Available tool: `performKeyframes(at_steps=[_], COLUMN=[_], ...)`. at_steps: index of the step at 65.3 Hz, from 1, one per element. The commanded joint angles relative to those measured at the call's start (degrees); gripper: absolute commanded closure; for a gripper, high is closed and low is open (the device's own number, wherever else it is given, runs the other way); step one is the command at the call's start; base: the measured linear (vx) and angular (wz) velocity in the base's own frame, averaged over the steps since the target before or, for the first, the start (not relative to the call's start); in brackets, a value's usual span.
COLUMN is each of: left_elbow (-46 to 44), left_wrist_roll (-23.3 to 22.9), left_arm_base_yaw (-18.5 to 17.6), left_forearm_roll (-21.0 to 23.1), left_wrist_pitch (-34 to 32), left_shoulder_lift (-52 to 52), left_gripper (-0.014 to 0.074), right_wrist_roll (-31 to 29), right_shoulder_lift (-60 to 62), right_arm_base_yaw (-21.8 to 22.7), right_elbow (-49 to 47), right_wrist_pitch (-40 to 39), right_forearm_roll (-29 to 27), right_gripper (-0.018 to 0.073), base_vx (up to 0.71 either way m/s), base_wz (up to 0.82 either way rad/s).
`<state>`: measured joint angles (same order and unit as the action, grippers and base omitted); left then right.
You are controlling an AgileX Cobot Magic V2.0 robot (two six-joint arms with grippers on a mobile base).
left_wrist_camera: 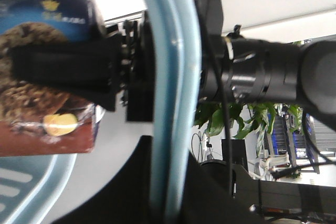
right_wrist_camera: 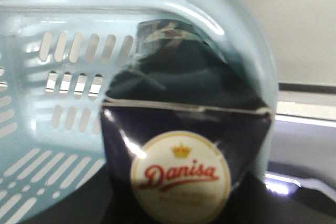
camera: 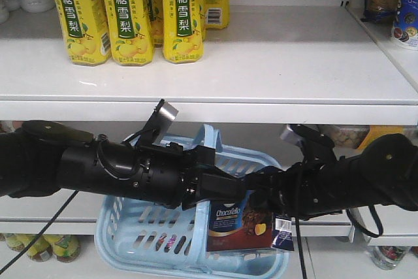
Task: Left arm holds basket, right arm returns cookies
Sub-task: 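Grasp the Chocofello box with the right gripper and lift it out, then raise the cookie box with the right gripper up toward the upper shelf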
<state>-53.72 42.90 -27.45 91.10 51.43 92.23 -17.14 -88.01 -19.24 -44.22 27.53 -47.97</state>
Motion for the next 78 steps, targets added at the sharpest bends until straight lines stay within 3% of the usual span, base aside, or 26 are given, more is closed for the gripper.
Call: performKeyframes(at_steps=[1, 23, 56, 65, 78], left_elbow=[-1.75, -1.75, -1.75, -1.75, -1.75], left_wrist_roll=[1.31, 1.31, 1.31, 1.31, 1.31], left_arm_base_yaw=[0.63, 0.63, 0.63, 0.63, 0.63], left_forearm_roll=[4.17, 4.17, 4.17, 4.17, 4.17], left_wrist_pitch=[-2.36, -2.36, -2.36, -2.36, -2.36], left_shoulder_lift=[-2.31, -2.31, -2.31, -2.31, -2.31], left_gripper=[0.0603, 0.0603, 0.0603, 0.0603, 0.0603], right_wrist_roll=[-0.88, -1.85, -2.83, -1.00, 6.30], right_shoulder_lift=[3.87, 12.73, 25.35, 29.53, 35.78], right_arm_base_yaw=[3.58, 8.03, 8.01, 8.01, 8.01], right_elbow=[-1.92, -1.92, -1.92, -1.92, -1.92], right_wrist_pitch=[-0.95, 0.99, 2.45, 3.66, 6.89], right_forearm_roll=[-1.39, -1.27, 0.67, 4.21, 14.44], right_gripper=[0.0333, 0.0333, 0.0333, 0.0333, 0.0333], base_vx=[0.00, 0.00, 0.00, 0.00, 0.00], base_wz=[0.00, 0.00, 0.00, 0.00, 0.00])
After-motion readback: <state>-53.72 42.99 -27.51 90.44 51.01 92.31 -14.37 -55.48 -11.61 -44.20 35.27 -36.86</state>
